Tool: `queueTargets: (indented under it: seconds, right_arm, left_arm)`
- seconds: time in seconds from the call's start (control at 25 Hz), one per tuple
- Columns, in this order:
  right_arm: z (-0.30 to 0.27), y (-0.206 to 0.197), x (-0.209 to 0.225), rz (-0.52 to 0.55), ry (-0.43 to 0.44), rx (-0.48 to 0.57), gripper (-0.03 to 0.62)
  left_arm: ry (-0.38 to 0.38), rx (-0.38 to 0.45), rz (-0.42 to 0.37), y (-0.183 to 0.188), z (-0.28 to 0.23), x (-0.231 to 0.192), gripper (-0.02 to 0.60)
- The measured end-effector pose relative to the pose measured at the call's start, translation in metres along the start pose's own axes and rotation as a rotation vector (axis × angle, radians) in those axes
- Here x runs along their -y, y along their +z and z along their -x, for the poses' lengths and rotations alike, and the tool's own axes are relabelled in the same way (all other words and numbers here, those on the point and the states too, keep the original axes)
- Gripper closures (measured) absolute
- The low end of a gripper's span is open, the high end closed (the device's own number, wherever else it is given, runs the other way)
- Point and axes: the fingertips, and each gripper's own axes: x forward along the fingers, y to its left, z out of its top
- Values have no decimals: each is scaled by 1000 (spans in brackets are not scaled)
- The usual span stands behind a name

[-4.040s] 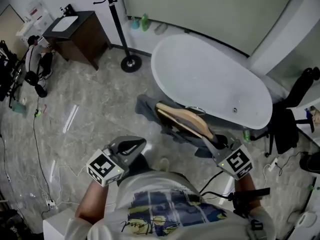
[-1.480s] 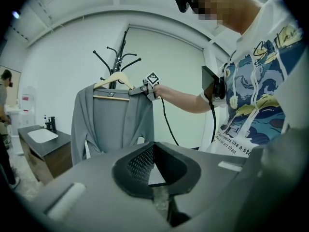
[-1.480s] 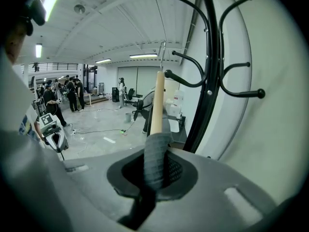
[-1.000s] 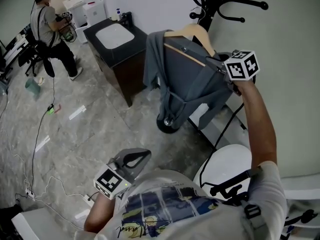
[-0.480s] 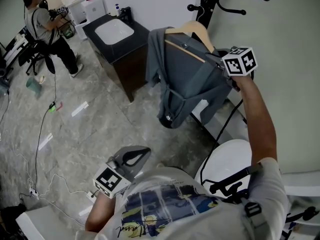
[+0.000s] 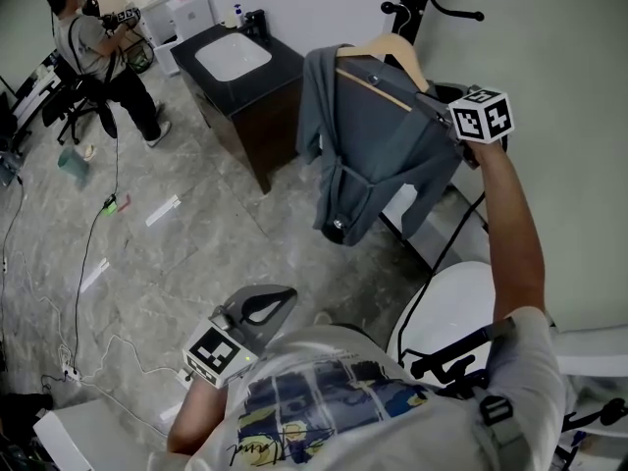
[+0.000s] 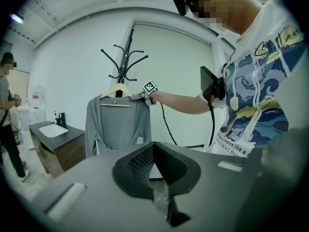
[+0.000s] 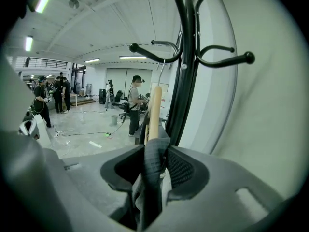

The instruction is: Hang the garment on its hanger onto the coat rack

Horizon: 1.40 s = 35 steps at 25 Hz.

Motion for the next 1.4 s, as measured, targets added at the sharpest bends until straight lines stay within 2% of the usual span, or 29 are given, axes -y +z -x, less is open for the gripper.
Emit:
queueTargets:
  seconds: [0.08,0.24,0.48,0.68,0.92,1.12,1.4]
  right_arm:
    - [17,4,1,6,-59,30,442]
    - [54,8,-8,36,-170,64,437]
    - [106,5,-56,71,-292,111,439]
    - [134,-21,-136,62,-276,119,474]
    - [160,-66,-248,36,-236,102,576]
    - [171,-94,-323,-13,-195,99,591]
    - [191,-108,-400,-44,-168,105,591]
  left_arm:
    - [1,-2,2,-5,12,6,579]
    - [-19,-11,29,-13,36,20,580]
    - [-74,-7,19,-27,65,41,579]
    - [-124,-3,7,-37,91,60,580]
    - [-176,-1,3,-47,121,83,580]
    - [-198,0,-3,-60,143,97,580]
    - [-217,-3,-4,-70,168,114,580]
